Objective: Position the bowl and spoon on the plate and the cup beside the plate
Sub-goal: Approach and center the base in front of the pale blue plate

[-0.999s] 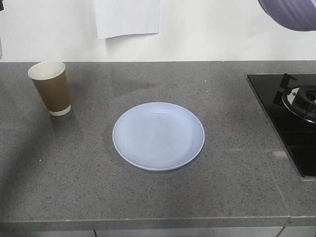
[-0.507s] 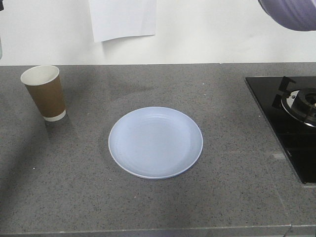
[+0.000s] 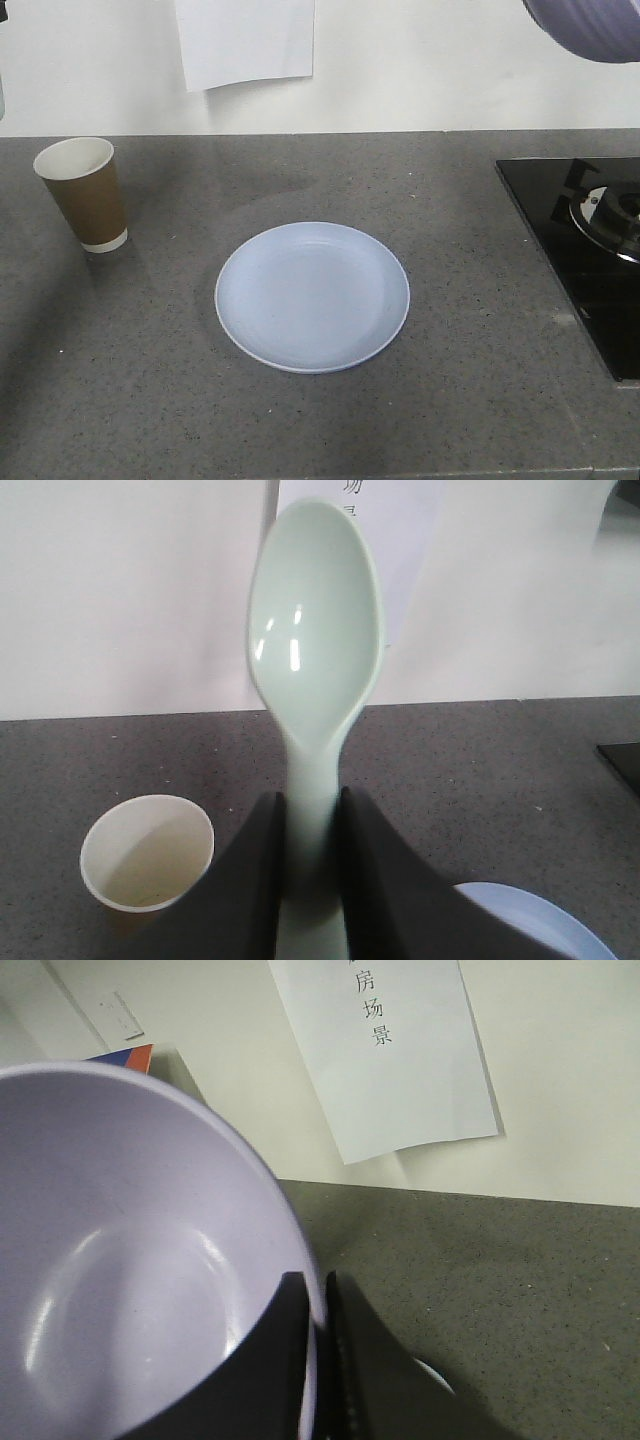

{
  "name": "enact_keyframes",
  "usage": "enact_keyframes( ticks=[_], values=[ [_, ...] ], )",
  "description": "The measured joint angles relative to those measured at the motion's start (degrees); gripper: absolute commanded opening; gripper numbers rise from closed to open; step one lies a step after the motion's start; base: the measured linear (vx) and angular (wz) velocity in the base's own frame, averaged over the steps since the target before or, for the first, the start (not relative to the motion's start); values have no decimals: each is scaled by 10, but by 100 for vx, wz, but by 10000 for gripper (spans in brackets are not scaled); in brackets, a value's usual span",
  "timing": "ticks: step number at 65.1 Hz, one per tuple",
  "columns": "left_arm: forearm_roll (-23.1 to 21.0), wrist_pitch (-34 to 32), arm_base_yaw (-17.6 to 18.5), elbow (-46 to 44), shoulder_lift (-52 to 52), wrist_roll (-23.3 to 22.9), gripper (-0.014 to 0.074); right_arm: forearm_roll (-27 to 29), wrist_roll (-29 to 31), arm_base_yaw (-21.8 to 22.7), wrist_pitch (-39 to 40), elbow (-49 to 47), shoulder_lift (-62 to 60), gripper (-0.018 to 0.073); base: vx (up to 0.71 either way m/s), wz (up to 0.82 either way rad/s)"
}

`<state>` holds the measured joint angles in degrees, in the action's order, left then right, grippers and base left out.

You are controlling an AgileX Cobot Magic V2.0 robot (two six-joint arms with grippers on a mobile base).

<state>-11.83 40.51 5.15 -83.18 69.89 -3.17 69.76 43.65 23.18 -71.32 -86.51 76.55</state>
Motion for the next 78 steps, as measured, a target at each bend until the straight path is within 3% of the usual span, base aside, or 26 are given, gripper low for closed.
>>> enact_keyframes(
  ticks=[78],
  values=[
    [0,0,0,0,0,0,-6,0,0,0,0,0,0,-5,4,0]
  ],
)
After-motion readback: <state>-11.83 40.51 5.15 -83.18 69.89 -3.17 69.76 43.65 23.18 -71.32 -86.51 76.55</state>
